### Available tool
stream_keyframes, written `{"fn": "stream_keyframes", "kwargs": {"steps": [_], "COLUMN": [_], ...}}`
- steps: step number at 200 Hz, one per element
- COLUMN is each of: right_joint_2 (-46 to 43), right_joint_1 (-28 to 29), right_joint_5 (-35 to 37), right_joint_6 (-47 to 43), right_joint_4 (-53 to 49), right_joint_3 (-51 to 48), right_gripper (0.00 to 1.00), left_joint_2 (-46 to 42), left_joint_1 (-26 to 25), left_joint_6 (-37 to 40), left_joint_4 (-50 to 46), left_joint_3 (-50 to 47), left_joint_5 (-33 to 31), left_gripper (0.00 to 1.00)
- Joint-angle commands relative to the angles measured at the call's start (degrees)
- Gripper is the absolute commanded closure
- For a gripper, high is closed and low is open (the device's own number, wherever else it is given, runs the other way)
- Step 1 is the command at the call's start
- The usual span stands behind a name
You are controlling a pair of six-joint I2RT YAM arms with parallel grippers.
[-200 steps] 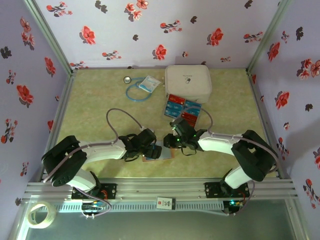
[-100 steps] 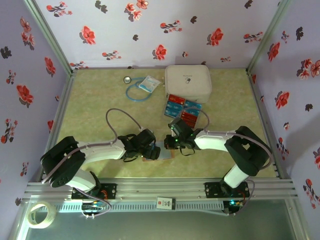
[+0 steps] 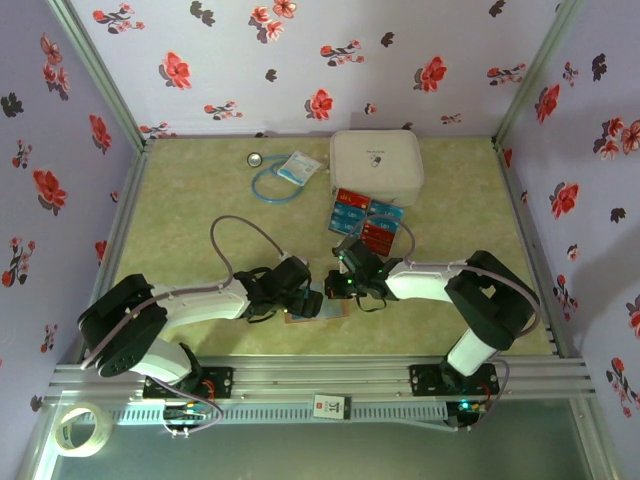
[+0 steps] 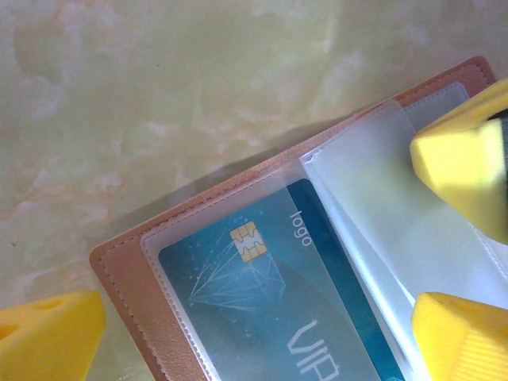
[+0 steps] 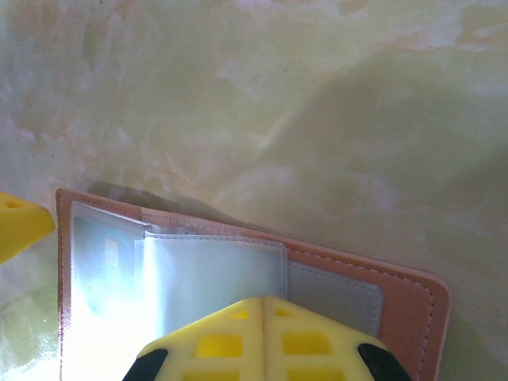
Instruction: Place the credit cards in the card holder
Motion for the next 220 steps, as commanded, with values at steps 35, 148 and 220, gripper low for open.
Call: {"fn": "stream_keyframes", "kwargs": {"steps": [35, 148, 220], "right_joint_2": [0.67, -5.34, -4.31], "right_joint_1": [0.46, -0.25, -0.88], "right_joint_5": [-0.16, 2.69, 2.97], "right_joint_6": [1.17, -0.11, 0.03], "right_joint_4": [-0.06, -5.21, -4.31], "right_joint_3": [0.15, 1.81, -0.36], "right_gripper": [1.00, 0.72, 0.71], "left_joint_2": [3.02, 3.75, 3.61], "left_joint_1": [-0.60, -0.71, -0.71], "left_joint_6": [1.54, 0.73, 0.68], "left_joint_4": [-0.31, -1.06, -0.79], "left_joint_3": [1.21, -1.01, -1.35], "left_joint_5": [-0.67, -1.77, -1.77], "left_gripper": [0.00, 0.00, 0.00]}}
